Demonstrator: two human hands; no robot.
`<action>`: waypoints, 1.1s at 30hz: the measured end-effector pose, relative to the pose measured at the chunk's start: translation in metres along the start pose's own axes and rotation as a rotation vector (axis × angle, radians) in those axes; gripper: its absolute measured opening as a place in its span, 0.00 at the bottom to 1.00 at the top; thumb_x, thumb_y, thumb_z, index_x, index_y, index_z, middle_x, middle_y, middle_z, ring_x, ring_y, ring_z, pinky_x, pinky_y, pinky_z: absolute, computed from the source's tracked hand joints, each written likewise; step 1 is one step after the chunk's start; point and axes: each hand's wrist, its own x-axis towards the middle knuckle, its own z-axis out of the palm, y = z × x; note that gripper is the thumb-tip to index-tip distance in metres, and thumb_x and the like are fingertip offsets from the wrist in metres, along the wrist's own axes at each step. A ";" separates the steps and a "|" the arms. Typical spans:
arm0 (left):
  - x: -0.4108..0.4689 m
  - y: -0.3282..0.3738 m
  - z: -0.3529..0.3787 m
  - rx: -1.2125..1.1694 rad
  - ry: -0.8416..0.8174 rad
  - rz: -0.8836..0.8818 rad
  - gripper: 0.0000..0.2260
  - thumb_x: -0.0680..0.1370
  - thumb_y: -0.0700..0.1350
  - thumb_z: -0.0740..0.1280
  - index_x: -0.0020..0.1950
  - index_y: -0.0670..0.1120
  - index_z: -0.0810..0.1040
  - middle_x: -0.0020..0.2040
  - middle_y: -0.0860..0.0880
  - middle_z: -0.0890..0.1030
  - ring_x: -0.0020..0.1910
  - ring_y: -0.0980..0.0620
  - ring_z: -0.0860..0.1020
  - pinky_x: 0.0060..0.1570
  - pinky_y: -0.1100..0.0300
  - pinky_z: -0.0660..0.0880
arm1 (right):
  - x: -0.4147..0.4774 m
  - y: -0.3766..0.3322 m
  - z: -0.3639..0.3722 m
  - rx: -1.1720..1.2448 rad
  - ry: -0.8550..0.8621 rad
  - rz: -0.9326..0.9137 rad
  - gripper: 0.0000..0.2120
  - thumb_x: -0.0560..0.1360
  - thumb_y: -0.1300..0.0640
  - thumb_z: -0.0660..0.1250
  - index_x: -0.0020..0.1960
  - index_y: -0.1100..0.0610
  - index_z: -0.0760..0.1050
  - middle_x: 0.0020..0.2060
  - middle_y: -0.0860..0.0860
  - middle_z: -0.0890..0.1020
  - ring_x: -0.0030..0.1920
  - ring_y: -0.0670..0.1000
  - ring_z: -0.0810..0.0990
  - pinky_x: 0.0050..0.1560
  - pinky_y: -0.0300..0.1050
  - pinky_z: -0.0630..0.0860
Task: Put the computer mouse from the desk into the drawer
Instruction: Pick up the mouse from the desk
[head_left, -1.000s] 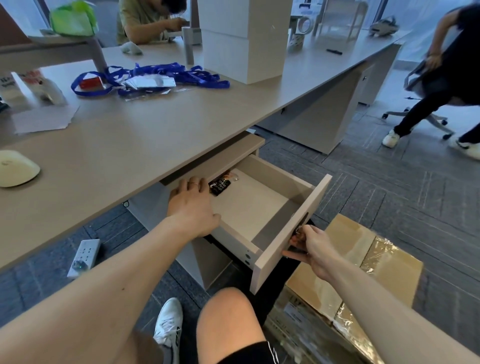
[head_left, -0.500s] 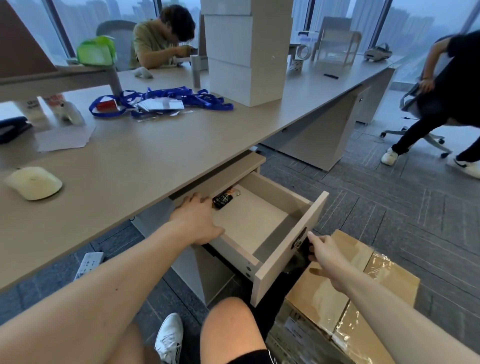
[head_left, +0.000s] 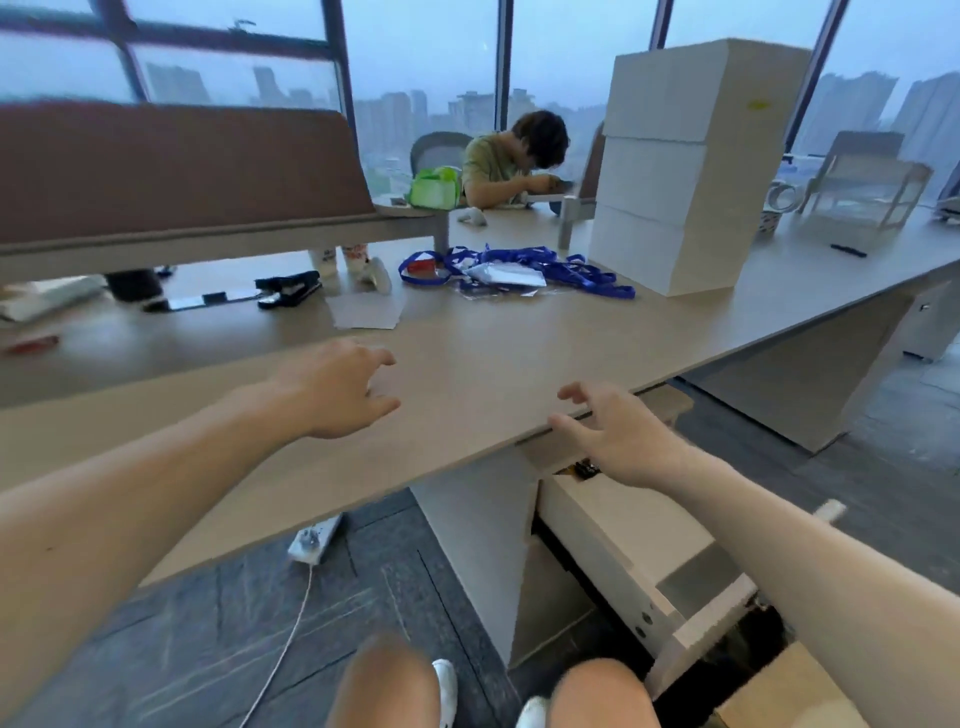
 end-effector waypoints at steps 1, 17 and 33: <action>-0.008 -0.023 0.003 0.003 -0.004 -0.061 0.24 0.77 0.61 0.65 0.69 0.51 0.73 0.63 0.46 0.78 0.58 0.45 0.77 0.58 0.49 0.75 | 0.011 -0.017 0.009 -0.028 -0.019 -0.056 0.24 0.80 0.43 0.63 0.71 0.55 0.71 0.67 0.54 0.76 0.67 0.54 0.74 0.66 0.49 0.71; -0.067 -0.095 0.073 0.107 0.044 -0.376 0.36 0.72 0.74 0.42 0.75 0.58 0.62 0.75 0.49 0.65 0.71 0.46 0.63 0.63 0.43 0.60 | 0.116 -0.152 0.121 0.018 -0.101 -0.148 0.39 0.75 0.38 0.67 0.79 0.51 0.57 0.72 0.58 0.70 0.71 0.59 0.71 0.68 0.54 0.68; -0.062 -0.100 0.080 0.055 0.107 -0.388 0.36 0.71 0.75 0.45 0.73 0.60 0.64 0.75 0.51 0.65 0.71 0.47 0.62 0.65 0.44 0.58 | 0.156 -0.182 0.183 0.084 -0.005 -0.257 0.27 0.77 0.54 0.65 0.75 0.51 0.66 0.69 0.59 0.72 0.67 0.62 0.71 0.67 0.55 0.71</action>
